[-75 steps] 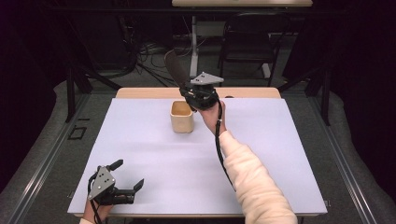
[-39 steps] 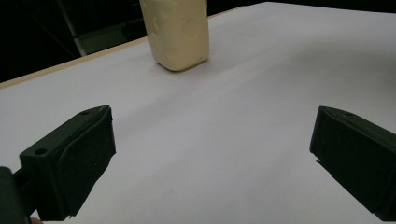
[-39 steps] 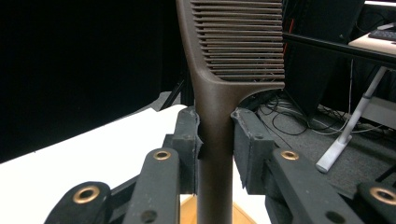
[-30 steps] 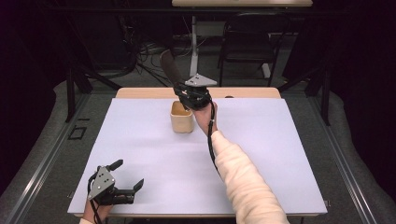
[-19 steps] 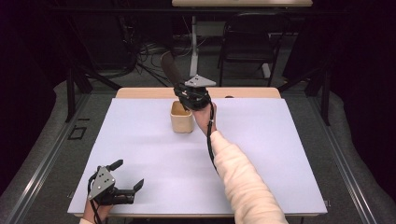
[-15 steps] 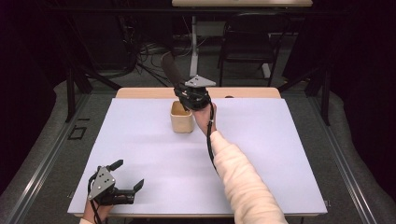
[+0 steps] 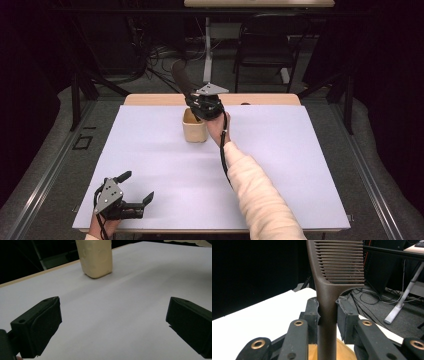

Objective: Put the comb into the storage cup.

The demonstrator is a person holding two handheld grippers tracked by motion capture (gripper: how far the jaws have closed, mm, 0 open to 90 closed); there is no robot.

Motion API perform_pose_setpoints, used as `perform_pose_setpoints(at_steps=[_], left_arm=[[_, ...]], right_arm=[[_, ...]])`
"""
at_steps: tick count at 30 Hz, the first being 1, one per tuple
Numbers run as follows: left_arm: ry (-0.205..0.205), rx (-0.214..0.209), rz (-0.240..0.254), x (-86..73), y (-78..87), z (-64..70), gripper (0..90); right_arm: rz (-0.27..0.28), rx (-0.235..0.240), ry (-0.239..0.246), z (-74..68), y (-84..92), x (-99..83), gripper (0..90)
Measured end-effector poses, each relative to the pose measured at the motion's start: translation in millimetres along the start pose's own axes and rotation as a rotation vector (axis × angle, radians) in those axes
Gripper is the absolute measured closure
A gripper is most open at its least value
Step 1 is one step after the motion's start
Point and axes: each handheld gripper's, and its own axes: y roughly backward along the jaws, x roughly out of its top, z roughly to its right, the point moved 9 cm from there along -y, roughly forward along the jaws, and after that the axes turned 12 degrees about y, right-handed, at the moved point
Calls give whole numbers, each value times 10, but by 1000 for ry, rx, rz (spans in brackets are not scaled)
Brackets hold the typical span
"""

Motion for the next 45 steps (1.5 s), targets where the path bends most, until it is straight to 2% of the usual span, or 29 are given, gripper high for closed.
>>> perform_pose_setpoints(at_steps=[20,45], left_arm=[[2,4,0,0,2,-7,3],[-1,2,-2,-2,-1,-7,3]], right_arm=[[-38,30,6,-73,-41,-119,720],[-83,56,11,-99,-74,-222,719]])
